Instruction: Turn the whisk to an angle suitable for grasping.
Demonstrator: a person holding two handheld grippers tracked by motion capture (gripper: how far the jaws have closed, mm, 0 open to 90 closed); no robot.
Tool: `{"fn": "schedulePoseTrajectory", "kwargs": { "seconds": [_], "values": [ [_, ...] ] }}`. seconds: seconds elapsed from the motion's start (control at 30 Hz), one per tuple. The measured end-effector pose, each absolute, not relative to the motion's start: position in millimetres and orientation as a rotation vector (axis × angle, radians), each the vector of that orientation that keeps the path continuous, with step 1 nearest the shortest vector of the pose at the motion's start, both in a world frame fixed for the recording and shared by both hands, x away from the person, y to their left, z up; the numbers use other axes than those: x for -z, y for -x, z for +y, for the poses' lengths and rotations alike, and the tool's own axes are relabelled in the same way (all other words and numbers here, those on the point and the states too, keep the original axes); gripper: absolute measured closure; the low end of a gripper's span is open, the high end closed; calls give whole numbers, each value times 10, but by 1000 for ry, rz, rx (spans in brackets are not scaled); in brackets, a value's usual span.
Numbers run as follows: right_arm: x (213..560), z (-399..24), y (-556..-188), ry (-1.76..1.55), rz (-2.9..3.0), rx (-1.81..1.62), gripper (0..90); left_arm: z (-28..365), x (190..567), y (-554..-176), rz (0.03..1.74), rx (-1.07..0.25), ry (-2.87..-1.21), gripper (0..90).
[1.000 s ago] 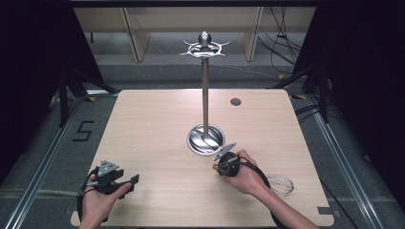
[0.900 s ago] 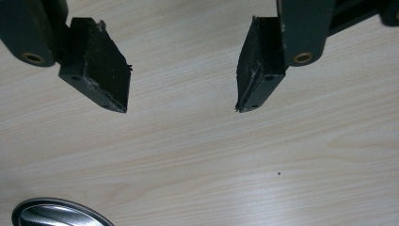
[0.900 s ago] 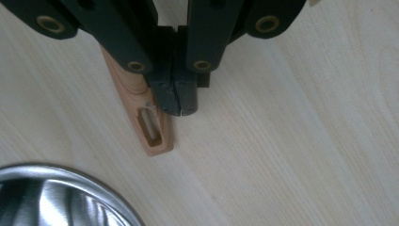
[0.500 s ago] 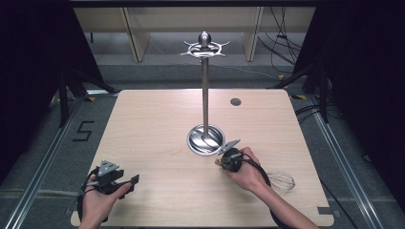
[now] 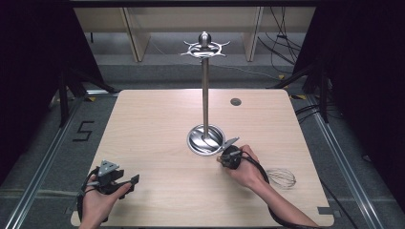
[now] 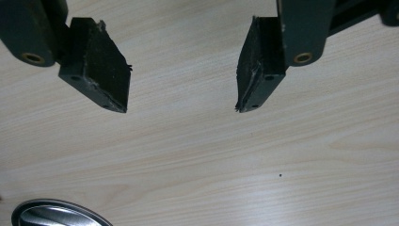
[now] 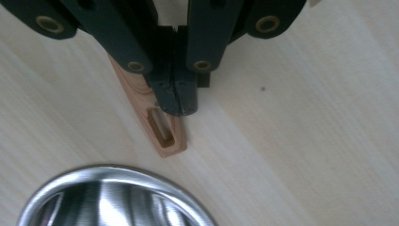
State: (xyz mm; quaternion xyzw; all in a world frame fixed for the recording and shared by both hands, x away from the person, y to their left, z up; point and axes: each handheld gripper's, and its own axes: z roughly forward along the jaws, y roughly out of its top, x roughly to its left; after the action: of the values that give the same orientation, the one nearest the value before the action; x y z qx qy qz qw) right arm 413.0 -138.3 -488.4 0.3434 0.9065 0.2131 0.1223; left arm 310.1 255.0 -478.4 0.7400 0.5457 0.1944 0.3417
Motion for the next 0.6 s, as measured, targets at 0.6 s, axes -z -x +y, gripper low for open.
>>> {"fn": "schedulePoseTrajectory", "kwargs": {
  "seconds": [0.6],
  "values": [
    [4831, -1674, -4274, -1186, 2518, -643, 870, 2536, 4788, -3137, 1415, -495, -1928, 349]
  ]
}}
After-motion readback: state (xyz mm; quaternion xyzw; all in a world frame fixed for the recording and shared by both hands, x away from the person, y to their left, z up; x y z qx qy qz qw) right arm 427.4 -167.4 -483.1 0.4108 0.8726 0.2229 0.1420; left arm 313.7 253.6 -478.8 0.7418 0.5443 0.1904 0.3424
